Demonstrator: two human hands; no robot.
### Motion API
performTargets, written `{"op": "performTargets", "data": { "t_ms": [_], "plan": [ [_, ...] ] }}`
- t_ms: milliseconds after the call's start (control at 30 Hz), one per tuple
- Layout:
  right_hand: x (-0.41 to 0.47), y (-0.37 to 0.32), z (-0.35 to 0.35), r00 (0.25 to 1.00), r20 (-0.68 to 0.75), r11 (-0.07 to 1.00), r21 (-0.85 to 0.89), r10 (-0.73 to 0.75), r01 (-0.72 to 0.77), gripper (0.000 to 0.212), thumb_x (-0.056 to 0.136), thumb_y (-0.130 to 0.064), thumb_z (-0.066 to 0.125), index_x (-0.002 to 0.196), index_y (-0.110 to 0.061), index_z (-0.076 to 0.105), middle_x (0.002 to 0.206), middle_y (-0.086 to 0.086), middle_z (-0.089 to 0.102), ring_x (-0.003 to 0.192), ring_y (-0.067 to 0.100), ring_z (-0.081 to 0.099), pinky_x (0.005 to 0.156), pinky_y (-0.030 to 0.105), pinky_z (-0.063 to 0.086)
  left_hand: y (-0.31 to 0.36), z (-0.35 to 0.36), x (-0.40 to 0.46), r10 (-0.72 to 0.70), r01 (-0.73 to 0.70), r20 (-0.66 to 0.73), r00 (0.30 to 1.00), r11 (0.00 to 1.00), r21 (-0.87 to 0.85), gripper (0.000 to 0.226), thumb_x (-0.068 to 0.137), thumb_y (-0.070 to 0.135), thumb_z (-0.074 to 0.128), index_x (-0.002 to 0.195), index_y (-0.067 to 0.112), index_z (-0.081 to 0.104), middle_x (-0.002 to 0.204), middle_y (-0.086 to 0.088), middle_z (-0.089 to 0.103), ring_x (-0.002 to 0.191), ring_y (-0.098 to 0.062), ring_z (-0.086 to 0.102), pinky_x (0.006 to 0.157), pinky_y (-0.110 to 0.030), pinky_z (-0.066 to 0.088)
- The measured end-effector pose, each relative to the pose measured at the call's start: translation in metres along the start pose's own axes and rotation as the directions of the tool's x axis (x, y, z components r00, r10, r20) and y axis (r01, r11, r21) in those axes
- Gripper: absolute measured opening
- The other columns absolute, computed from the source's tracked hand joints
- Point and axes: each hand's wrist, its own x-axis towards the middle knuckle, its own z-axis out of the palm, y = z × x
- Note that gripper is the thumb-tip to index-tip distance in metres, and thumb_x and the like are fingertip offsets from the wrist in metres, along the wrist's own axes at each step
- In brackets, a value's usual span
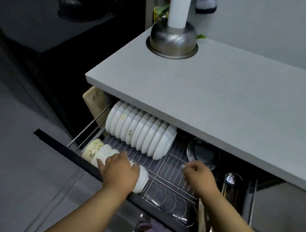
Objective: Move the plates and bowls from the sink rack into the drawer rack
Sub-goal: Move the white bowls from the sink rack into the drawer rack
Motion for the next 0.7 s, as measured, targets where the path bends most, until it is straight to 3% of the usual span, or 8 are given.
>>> {"op": "performTargets", "data": {
  "t_ms": [100, 200, 300, 367, 533, 700],
  "plan": [
    [-0.018, 0.007, -0.035, 0.992, -0.123, 1.000, 0.024, -0.009, 0.012, 0.013, 0.084, -0.029, 0.065, 0.078, -0.019, 0.061, 0.067, 0.001, 0.063, 0.062, 0.019, 0.058, 0.071, 0.037, 0.052, 0.034, 0.001, -0.018, 0.113, -0.105, 0.061, 0.992, 0.987, -0.120, 0.041, 0.090, 0.031, 0.049, 0.127, 0.015, 0.049, 0.120, -0.006, 0.061, 0.115, -0.028, 0.052, 0.111, -0.043, 0.027],
    [-0.038, 0.012, -0.066, 0.978, -0.204, 0.998, 0.023, -0.046, 0.052, 0.008, 0.086, -0.028, 0.064, 0.083, -0.020, 0.061, 0.065, -0.005, 0.059, 0.060, 0.014, 0.054, 0.065, 0.030, 0.046, 0.058, 0.008, -0.036, 0.234, -0.199, 0.136, 0.963, 0.952, -0.233, 0.039, 0.089, 0.030, 0.048, 0.125, 0.018, 0.050, 0.098, -0.003, 0.065, 0.097, -0.029, 0.059, 0.089, -0.040, 0.048],
    [-0.059, 0.019, -0.095, 0.956, -0.281, 0.996, -0.007, -0.085, 0.087, 0.006, 0.089, -0.027, 0.062, 0.089, -0.020, 0.062, 0.064, -0.007, 0.054, 0.058, 0.009, 0.051, 0.057, 0.026, 0.040, 0.075, 0.017, -0.051, 0.331, -0.290, 0.195, 0.924, 0.934, -0.210, 0.042, 0.091, 0.030, 0.047, 0.131, 0.017, 0.046, 0.101, -0.004, 0.066, 0.095, -0.025, 0.062, 0.083, -0.036, 0.050],
    [-0.071, 0.026, -0.113, 0.947, -0.311, 0.996, -0.014, -0.083, 0.083, 0.005, 0.089, -0.029, 0.061, 0.091, -0.024, 0.061, 0.067, -0.006, 0.055, 0.062, 0.011, 0.053, 0.060, 0.028, 0.042, 0.086, 0.021, -0.060, 0.376, -0.339, 0.203, 0.904, 0.921, -0.193, 0.043, 0.092, 0.031, 0.047, 0.133, 0.018, 0.046, 0.105, -0.002, 0.066, 0.097, -0.022, 0.061, 0.080, -0.032, 0.048],
    [-0.095, 0.053, -0.160, 0.916, -0.396, 0.996, 0.041, -0.060, 0.083, 0.005, 0.090, -0.027, 0.060, 0.094, -0.023, 0.059, 0.068, -0.005, 0.053, 0.064, 0.011, 0.052, 0.059, 0.026, 0.040, 0.121, 0.028, -0.080, 0.446, -0.426, 0.228, 0.865, 0.895, -0.135, 0.037, 0.093, 0.031, 0.047, 0.127, 0.018, 0.050, 0.108, 0.001, 0.064, 0.098, -0.020, 0.059, 0.081, -0.030, 0.048],
    [-0.121, 0.097, -0.220, 0.873, -0.488, 0.990, 0.117, -0.005, 0.072, 0.006, 0.090, -0.025, 0.061, 0.095, -0.023, 0.058, 0.075, -0.003, 0.058, 0.069, 0.014, 0.055, 0.061, 0.025, 0.042, 0.178, 0.046, -0.113, 0.546, -0.547, 0.243, 0.802, 0.834, -0.067, 0.029, 0.095, 0.030, 0.047, 0.120, 0.017, 0.053, 0.101, 0.000, 0.062, 0.085, -0.016, 0.054, 0.073, -0.028, 0.043]
  ]
}}
